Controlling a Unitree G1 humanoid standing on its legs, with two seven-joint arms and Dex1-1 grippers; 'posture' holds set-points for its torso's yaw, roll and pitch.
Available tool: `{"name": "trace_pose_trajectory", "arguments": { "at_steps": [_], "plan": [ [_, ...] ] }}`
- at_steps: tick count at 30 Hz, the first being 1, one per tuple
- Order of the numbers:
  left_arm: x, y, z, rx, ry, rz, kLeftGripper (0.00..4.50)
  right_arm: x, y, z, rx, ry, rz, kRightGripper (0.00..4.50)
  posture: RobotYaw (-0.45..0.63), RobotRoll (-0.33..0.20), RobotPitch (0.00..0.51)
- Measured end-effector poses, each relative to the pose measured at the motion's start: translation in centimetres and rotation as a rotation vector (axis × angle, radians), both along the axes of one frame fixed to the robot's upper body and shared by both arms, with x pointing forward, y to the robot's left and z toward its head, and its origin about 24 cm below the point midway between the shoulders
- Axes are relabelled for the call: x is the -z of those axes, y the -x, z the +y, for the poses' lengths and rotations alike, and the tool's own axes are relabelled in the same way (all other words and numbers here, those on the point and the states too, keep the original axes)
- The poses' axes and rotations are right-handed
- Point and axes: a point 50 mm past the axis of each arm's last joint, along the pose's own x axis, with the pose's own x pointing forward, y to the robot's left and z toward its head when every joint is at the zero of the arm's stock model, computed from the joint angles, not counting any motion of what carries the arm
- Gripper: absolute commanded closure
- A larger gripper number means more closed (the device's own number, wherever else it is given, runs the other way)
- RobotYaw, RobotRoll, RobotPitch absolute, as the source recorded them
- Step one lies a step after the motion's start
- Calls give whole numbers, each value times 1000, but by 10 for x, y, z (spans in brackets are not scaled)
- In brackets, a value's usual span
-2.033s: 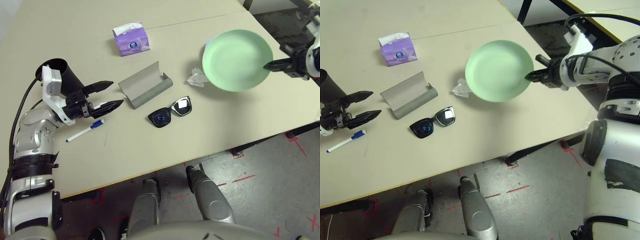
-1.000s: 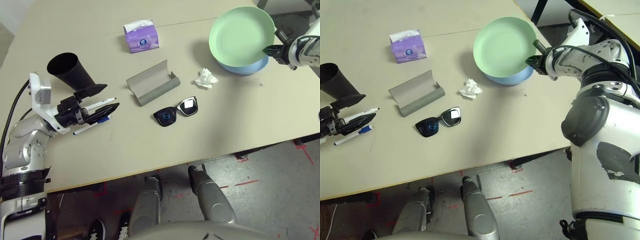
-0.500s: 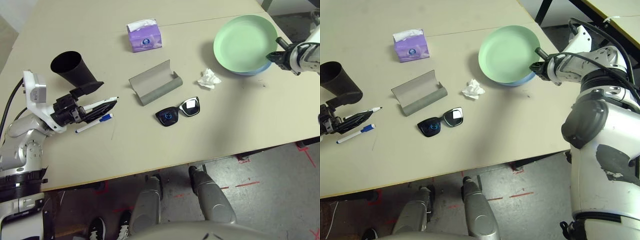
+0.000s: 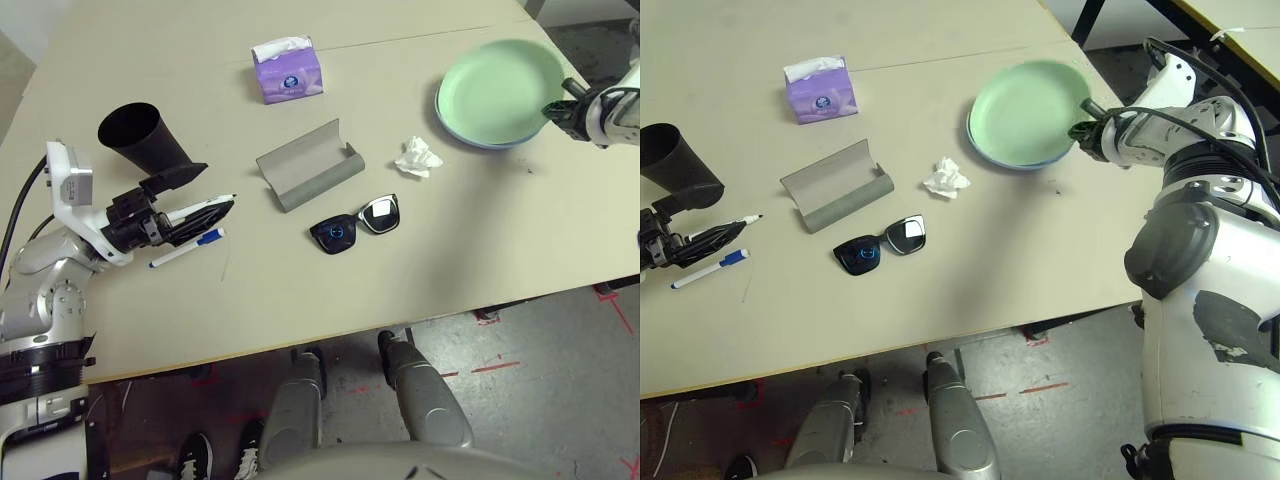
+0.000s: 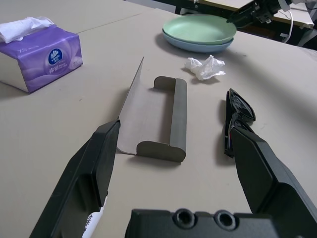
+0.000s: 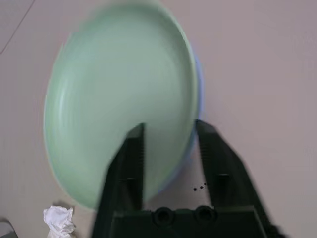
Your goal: Organize and tidy the items on the table.
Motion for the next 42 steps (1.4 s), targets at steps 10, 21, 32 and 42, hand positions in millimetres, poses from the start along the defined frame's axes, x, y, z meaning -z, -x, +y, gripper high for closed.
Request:
{"name": "trace_pose_trajectory", "arguments": {
  "at_steps": [10, 21, 32, 42],
  "plan": [
    [7, -8, -1, -5, 20, 9, 0, -62, 13, 7, -128, 73, -70, 10, -200, 0, 282],
    [5, -18, -8, 16, 39, -12, 0, -42, 42, 37, -588, 505, 25, 10, -228, 0, 276],
    [4, -15, -11, 65, 30, 2, 0, -12, 74, 90, -974, 702, -190, 10, -226, 0, 269],
    [7, -13, -12, 85, 24, 15, 0, -6, 52, 120, -1014, 789, -328, 10, -205, 0, 265]
  ]
}}
